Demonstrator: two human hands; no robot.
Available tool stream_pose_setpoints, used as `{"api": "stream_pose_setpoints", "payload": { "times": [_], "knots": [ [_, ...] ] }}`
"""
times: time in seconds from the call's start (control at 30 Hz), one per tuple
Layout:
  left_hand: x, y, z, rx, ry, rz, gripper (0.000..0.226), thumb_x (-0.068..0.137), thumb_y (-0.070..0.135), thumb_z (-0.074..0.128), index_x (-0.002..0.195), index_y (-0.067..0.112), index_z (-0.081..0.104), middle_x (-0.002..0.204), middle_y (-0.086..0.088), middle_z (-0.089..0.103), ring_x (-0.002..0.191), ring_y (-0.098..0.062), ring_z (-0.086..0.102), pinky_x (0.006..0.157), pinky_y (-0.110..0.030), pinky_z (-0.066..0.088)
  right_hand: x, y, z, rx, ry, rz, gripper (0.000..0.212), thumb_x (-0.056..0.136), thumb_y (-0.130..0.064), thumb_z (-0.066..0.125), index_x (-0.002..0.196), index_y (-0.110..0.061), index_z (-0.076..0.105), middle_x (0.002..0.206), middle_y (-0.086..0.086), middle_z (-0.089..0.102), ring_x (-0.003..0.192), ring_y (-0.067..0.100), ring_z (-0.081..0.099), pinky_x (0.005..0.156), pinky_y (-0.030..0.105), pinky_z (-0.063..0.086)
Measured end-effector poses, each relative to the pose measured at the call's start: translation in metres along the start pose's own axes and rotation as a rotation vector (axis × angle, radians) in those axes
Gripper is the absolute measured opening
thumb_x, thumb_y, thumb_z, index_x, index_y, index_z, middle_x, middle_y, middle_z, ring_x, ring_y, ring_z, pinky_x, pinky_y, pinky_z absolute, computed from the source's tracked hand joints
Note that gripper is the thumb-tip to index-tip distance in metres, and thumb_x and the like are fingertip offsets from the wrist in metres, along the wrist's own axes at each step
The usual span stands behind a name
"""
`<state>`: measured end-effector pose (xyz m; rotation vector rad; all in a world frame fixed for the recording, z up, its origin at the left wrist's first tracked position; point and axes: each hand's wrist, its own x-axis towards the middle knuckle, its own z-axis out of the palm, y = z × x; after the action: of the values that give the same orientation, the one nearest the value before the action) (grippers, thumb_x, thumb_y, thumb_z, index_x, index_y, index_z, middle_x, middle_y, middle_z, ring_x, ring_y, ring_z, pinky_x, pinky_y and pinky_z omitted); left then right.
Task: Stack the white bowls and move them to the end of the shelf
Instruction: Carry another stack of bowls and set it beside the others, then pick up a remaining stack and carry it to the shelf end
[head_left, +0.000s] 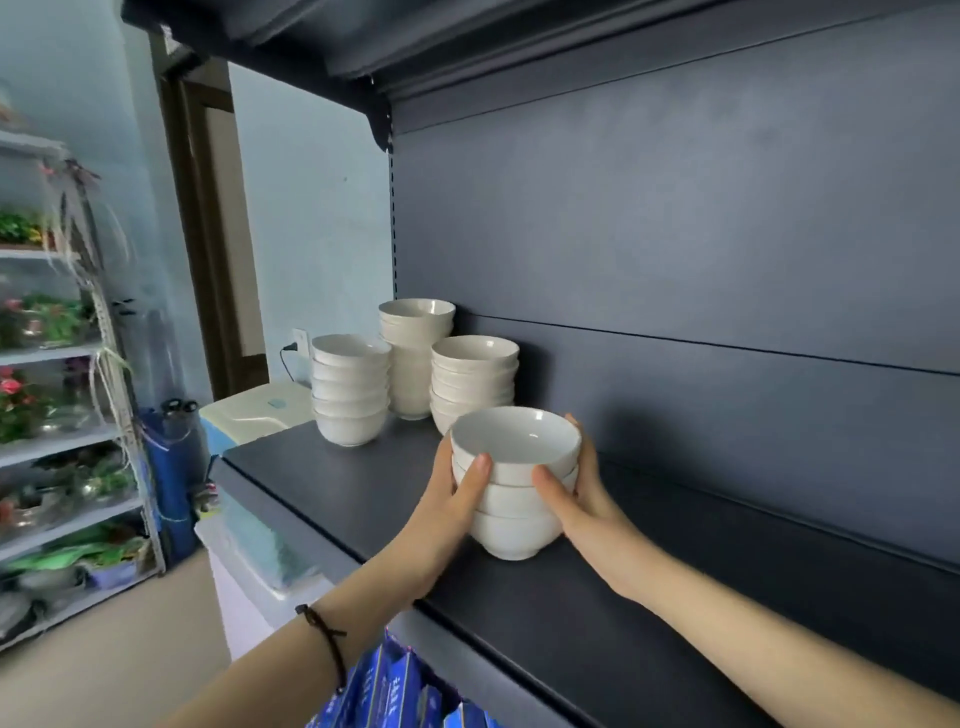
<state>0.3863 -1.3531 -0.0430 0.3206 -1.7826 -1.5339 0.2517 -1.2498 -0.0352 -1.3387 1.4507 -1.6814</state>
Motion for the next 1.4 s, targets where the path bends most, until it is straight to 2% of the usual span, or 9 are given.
{"api": "stream_pose_setpoints", "payload": {
  "times": [0.27,0.37,0.5,0.67,0.87,1.0,1.13,1.3,1.4],
  "knots": [
    [0.078,-0.030,0.002,0.059,-0.233,-0.016,0.070,0.089,0.056,0.046,0.148,0.036,0.015,0.141,0.031,0.038,0.123,0.024,0.039,0.090,0.001,0.037,0.046,0.026,-0.037,-0.021,0.118,-0.019,0.083,0.078,-0.038,0.059,0.143,-0.049,0.007,0.135,-0.035,0.037,0.108,-0.031,0.045,0.083,0.000,0.042],
    [0.100,-0.036,0.000,0.074,-0.285,-0.009,0.072,0.088,0.058,0.047,0.148,0.036,0.016,0.144,0.027,0.037,0.123,0.024,0.038,0.094,-0.001,0.037,0.061,0.029,-0.045,-0.040,0.152,-0.023,0.082,0.080,-0.037,0.058,0.144,-0.048,0.008,0.134,-0.035,0.038,0.106,-0.031,0.046,0.081,-0.001,0.042],
    [0.123,-0.042,-0.001,0.070,-0.355,-0.037,0.086,0.077,0.072,0.054,0.149,0.038,0.018,0.149,0.022,0.040,0.136,0.007,0.036,0.113,-0.023,0.033,0.070,0.033,-0.051,-0.043,0.219,-0.038,0.079,0.080,-0.036,0.059,0.144,-0.044,0.013,0.132,-0.032,0.043,0.106,-0.029,0.049,0.081,0.000,0.043],
    [0.136,-0.045,0.014,0.027,-0.350,0.027,0.082,0.076,0.063,0.055,0.146,0.034,0.022,0.140,0.024,0.044,0.120,0.021,0.043,0.089,0.000,0.039,0.070,0.037,-0.064,-0.095,0.309,-0.064,0.077,0.078,-0.036,0.064,0.144,-0.038,0.025,0.135,-0.023,0.051,0.117,-0.016,0.053,0.089,0.006,0.045],
    [0.149,-0.054,0.029,0.007,-0.277,0.102,0.056,0.094,0.035,0.057,0.141,0.027,0.028,0.136,0.013,0.047,0.110,0.022,0.049,0.086,0.000,0.040,0.075,0.036,-0.073,-0.150,0.416,-0.052,0.064,0.084,-0.030,0.066,0.143,-0.026,0.041,0.135,-0.008,0.059,0.122,0.004,0.058,0.098,0.019,0.049],
    [0.150,-0.061,0.035,-0.013,-0.185,0.137,0.068,0.084,0.040,0.061,0.140,0.022,0.027,0.134,0.011,0.047,0.112,0.016,0.050,0.087,-0.001,0.041,0.073,0.035,-0.071,-0.163,0.491,-0.015,0.053,0.092,-0.016,0.064,0.140,-0.024,0.043,0.133,-0.004,0.059,0.121,0.017,0.060,0.103,0.038,0.051],
    [0.147,-0.064,0.032,0.070,-0.065,0.243,0.073,0.075,0.057,0.059,0.133,0.025,0.029,0.135,0.004,0.046,0.124,-0.001,0.047,0.101,-0.014,0.039,0.072,0.035,-0.061,-0.249,0.598,-0.026,0.051,0.090,-0.021,0.068,0.133,-0.034,0.044,0.131,-0.009,0.056,0.121,0.019,0.059,0.099,0.043,0.053],
    [0.140,-0.064,0.030,0.324,0.009,0.420,0.058,0.087,0.057,0.042,0.129,0.017,0.045,0.142,-0.008,0.040,0.133,-0.014,0.033,0.110,-0.023,0.023,0.060,0.030,-0.039,-0.475,0.754,0.016,0.048,0.092,-0.032,0.066,0.136,-0.029,0.046,0.135,-0.001,0.049,0.106,0.016,0.064,0.087,0.023,0.054],
    [0.141,-0.064,0.026,0.340,0.009,0.422,0.059,0.088,0.055,0.040,0.126,0.011,0.048,0.140,-0.013,0.043,0.131,-0.026,0.036,0.109,-0.030,0.027,0.045,0.019,-0.027,-0.672,0.782,0.086,0.045,0.093,-0.035,0.063,0.135,-0.024,0.049,0.130,-0.003,0.043,0.095,0.012,0.064,0.080,0.015,0.047]
  ]
}}
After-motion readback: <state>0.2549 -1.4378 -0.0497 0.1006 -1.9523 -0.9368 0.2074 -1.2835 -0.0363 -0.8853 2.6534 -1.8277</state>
